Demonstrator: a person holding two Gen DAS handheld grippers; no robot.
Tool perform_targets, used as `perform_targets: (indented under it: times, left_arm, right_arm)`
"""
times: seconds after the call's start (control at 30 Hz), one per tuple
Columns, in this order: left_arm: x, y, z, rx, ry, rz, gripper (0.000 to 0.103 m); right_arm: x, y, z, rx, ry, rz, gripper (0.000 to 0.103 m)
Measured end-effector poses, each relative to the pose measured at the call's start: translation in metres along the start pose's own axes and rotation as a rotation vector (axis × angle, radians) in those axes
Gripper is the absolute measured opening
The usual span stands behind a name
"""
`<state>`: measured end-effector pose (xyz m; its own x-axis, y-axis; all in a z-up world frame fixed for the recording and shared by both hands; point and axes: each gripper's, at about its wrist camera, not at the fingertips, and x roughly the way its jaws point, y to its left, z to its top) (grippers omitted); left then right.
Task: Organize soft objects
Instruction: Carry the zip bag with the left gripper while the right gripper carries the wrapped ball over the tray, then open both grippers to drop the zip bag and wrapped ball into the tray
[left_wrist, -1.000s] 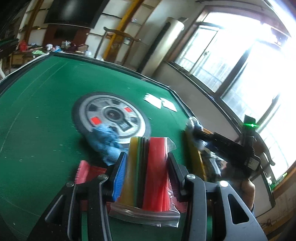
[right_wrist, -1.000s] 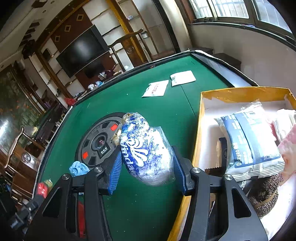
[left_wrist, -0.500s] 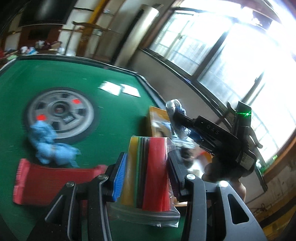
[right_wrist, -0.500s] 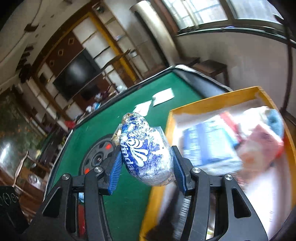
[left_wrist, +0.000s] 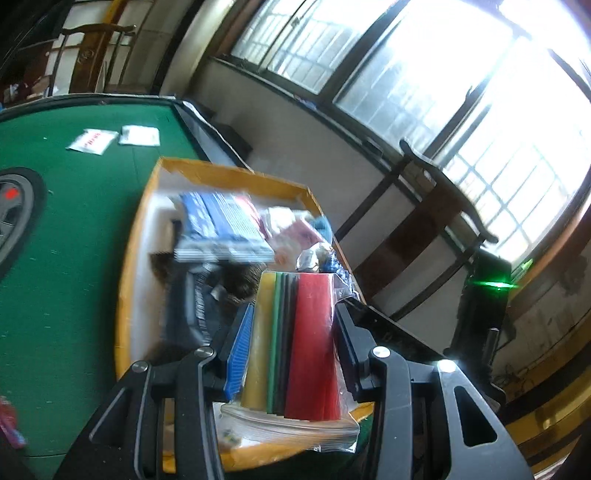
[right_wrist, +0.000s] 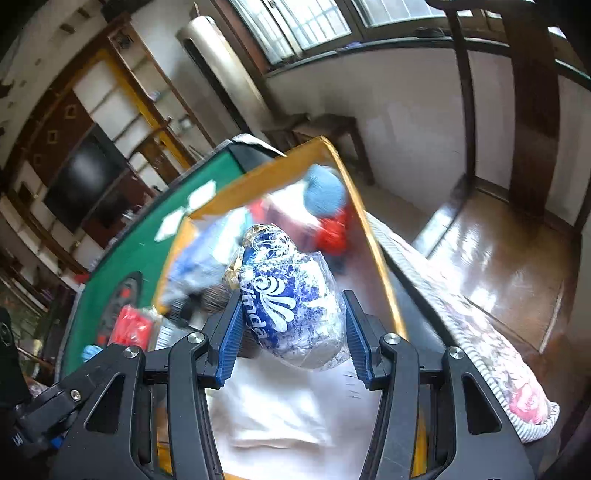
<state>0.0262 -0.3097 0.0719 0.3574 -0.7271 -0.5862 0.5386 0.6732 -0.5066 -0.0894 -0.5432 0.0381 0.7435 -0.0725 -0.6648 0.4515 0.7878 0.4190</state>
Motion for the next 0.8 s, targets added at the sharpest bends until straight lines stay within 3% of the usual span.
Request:
perform_targets:
  times: [0.2,0.33,0.4,0.5,0.63,0.8]
  left_arm:
    - [0.026,-0.007,-0.007,0.026,0.016,0.041,0.045]
    - [0.030,-0.004,-0.006,-0.012,0.034,0.027,0.064]
    - [0.029,0.000,-0.007,-0.048,0.032,-0.002,0.067]
    - [0.023,0.002,-0.007,-0.069,0.016,-0.026,0.067]
    - [0.006,-0.001,-0.008,-0.077,-0.007,-0.052,0.067]
    - [-0.030,0.000,-0.022,-0.049,-0.050,-0.060,0.067]
  right_arm:
    - [-0.004,0.003,0.002,-0.045,-0.033,-0.036,0.054]
    - [-0.014,0.001,0.003,-0.030,-0.071,0.005,0.058]
    - [-0.020,0.002,0.001,-0.024,-0.090,0.021,0.071]
    - [-0.026,0.004,-0.001,-0.014,-0.103,0.023,0.072]
    - [-0.043,0.009,-0.006,0.001,-0.123,0.093,0.072]
    - [-0.061,0.038,-0.016,-0.071,-0.138,0.112,0.072]
